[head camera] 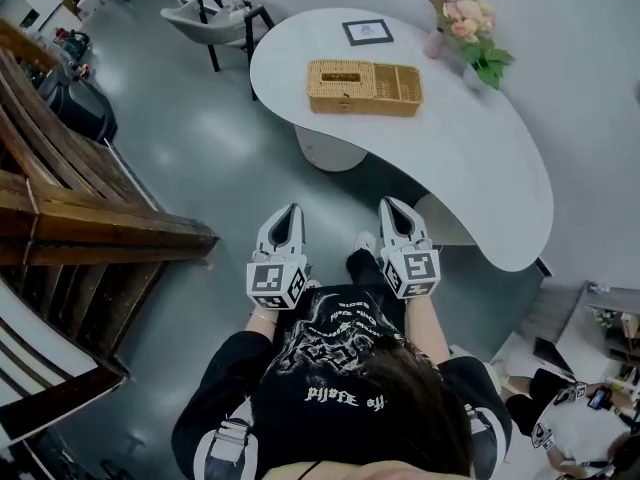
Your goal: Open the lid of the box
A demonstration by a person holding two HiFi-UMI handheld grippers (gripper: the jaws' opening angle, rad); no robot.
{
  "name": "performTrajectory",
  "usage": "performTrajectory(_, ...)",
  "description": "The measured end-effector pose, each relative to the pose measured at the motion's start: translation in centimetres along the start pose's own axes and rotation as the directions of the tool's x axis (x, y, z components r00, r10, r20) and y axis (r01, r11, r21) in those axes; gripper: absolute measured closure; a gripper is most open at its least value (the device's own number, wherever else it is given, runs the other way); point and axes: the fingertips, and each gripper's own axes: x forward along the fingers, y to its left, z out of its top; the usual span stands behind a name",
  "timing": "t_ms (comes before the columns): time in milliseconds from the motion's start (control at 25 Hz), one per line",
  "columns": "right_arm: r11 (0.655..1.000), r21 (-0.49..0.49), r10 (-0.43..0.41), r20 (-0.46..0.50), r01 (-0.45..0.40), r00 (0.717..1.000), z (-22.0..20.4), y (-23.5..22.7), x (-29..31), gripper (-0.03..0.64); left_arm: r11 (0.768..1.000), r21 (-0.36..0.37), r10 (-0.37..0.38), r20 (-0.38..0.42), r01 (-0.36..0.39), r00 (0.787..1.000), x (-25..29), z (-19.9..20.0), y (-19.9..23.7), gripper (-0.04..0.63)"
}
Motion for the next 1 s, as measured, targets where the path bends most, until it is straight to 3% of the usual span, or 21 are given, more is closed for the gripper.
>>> performTrajectory(600,0.980,-0.042,0.194,-0.047,-0.196,0.980,3.5,-10.4,8.8,0.591,0.989,-0.039,0.141,-0.006,-0.141,0.990,12.3,1.3,-3.1,0.572)
performTrajectory(1000,0.951,-0.046,0.300,-0.077,-0.304,0.951,3.3,-13.6,11.0,0.591,0.978,-0.041,0.201,-0.050,-0.203,0.978,16.4,0.3,-5.8,0.572)
